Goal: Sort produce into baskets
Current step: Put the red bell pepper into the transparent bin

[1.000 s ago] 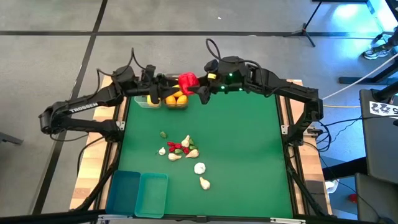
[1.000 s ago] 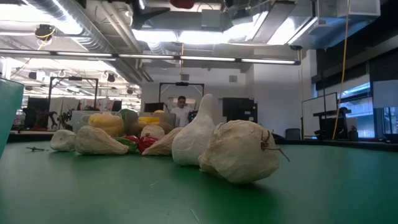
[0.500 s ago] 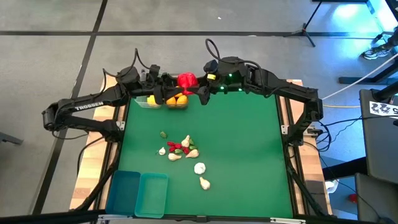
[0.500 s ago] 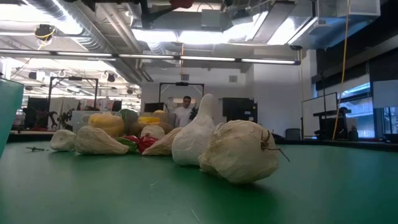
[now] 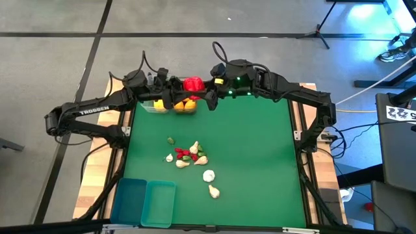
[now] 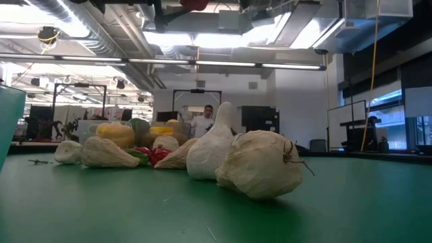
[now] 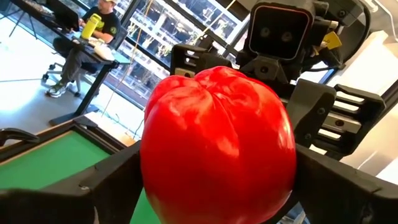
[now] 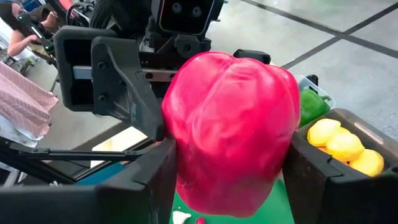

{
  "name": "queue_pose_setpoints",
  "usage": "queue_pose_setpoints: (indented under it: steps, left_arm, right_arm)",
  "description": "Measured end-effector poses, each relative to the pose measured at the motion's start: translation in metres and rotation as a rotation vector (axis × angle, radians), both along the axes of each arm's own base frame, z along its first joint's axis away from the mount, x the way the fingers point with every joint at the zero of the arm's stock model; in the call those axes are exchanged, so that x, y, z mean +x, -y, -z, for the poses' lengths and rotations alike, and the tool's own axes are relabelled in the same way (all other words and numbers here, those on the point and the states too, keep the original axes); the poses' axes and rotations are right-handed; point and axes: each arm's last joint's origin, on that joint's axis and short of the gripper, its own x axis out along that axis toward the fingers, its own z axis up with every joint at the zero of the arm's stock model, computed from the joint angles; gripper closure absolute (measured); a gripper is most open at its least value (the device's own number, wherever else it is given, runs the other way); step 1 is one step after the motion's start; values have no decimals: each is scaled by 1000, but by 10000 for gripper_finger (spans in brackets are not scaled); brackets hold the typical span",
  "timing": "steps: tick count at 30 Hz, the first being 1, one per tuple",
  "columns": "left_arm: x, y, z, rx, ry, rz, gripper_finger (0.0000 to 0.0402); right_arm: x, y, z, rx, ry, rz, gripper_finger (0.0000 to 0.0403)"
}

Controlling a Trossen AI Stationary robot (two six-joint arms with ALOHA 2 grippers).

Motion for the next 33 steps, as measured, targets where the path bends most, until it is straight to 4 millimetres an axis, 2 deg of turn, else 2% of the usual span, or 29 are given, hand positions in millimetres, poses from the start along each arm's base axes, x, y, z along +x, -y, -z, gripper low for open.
queue_pose_setpoints:
  steps: [5, 12, 17, 27, 33]
  left_arm:
    - [0, 0, 0, 1, 0, -1, 73]
    - [0, 0, 0, 4, 1, -10, 79]
    - [0, -1, 1, -5, -11, -19, 80]
    - [-2, -4, 0, 4, -10, -61, 81]
    - [-18, -18, 21, -23, -266, -242, 81]
  right_arm:
    - [0, -1, 0, -19, -2, -26, 166]
    - [-1, -1, 0, -46, -15, -45, 106]
    - [-3, -2, 5, -46, -70, -53, 79]
    - [-12, -2, 9, -63, -162, -23, 71]
    - [-19, -3, 19, -41, -286, -28, 71]
